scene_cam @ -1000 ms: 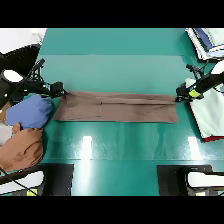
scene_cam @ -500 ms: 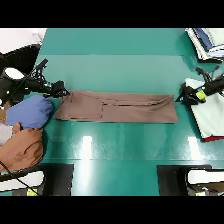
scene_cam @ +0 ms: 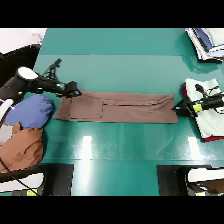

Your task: Fold the shirts.

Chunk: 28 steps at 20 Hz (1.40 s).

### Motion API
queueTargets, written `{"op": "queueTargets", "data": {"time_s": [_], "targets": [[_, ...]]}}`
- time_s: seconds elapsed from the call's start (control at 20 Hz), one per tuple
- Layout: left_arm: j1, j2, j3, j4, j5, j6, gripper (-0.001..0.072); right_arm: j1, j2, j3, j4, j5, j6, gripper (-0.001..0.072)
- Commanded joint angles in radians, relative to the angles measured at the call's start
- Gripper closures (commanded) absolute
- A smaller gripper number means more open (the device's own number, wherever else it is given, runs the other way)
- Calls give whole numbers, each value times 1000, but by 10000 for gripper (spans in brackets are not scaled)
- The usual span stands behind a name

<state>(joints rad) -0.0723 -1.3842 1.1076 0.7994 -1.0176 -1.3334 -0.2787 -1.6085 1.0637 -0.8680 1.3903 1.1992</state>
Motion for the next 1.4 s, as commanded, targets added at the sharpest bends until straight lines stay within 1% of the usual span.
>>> {"op": "queueTargets", "data": {"time_s": [0.0, 0.1, 0.25, 0.35, 0.5, 0.55, 0.75, 1.05, 1.15, 1.35], "targets": [[-140, -37, 16, -12, 114, -51, 687, 66, -37, 33, 64, -27, -26, 478], [-207, -95, 78, -11, 117, -55, 687, 98, -25, 76, 63, -30, -31, 694], [-299, -193, 191, -11, 116, -56, 687, 111, 60, 151, 68, -25, -29, 696], [-357, -270, 263, -10, 103, -56, 687, 128, 140, 214, 102, -22, -22, 696], [-415, -368, 343, -10, 88, -61, 687, 200, 233, 330, 118, -22, 50, 696], [-428, -400, 370, -9, 85, -79, 687, 234, 250, 369, 118, -22, 65, 696], [-460, -492, 465, -8, 70, -108, 687, 390, 269, 513, 118, -21, 120, 696], [-468, -510, 487, 25, 98, -108, 687, 552, 268, 602, 121, -75, 148, 696], [-468, -510, 487, 35, 101, -108, 687, 574, 267, 596, 171, -102, 147, 696], [-415, -483, 499, 40, 26, -106, 687, 618, 247, 597, 198, -139, 146, 696]]}}
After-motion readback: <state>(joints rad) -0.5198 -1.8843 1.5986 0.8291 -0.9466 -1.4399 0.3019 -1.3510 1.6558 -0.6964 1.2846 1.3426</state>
